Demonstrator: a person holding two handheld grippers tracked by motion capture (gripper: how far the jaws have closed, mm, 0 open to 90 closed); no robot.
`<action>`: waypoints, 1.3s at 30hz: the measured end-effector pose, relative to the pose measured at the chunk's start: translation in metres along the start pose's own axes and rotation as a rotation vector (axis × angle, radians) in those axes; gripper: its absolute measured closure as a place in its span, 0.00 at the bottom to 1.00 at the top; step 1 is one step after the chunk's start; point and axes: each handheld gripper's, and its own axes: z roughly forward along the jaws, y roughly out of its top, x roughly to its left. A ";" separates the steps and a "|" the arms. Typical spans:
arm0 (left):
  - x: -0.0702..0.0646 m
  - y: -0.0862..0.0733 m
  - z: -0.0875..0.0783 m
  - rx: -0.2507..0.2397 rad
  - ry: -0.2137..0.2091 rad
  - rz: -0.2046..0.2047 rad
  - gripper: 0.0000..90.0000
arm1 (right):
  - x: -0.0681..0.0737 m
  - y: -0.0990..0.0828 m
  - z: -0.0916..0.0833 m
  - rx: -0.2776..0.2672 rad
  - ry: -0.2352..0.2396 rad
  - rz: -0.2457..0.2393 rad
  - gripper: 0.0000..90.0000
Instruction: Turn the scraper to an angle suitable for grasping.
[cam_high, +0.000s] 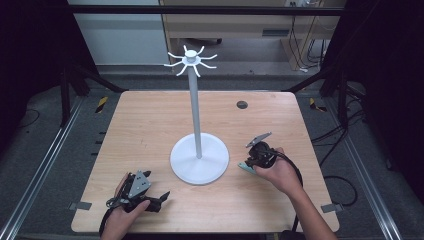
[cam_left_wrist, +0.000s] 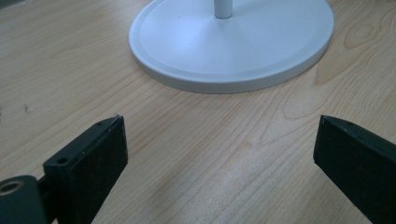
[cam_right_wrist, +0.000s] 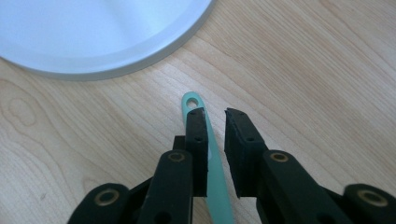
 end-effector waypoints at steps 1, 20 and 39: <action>0.000 0.000 0.000 0.000 0.000 -0.001 0.03 | 0.000 0.001 0.000 0.007 -0.003 -0.006 0.83; 0.001 0.000 0.000 0.000 -0.001 -0.002 0.03 | 0.000 0.008 0.011 0.160 0.029 -0.088 0.61; 0.001 0.000 0.000 0.002 0.000 0.004 0.03 | 0.000 0.011 0.022 0.233 0.056 -0.119 0.72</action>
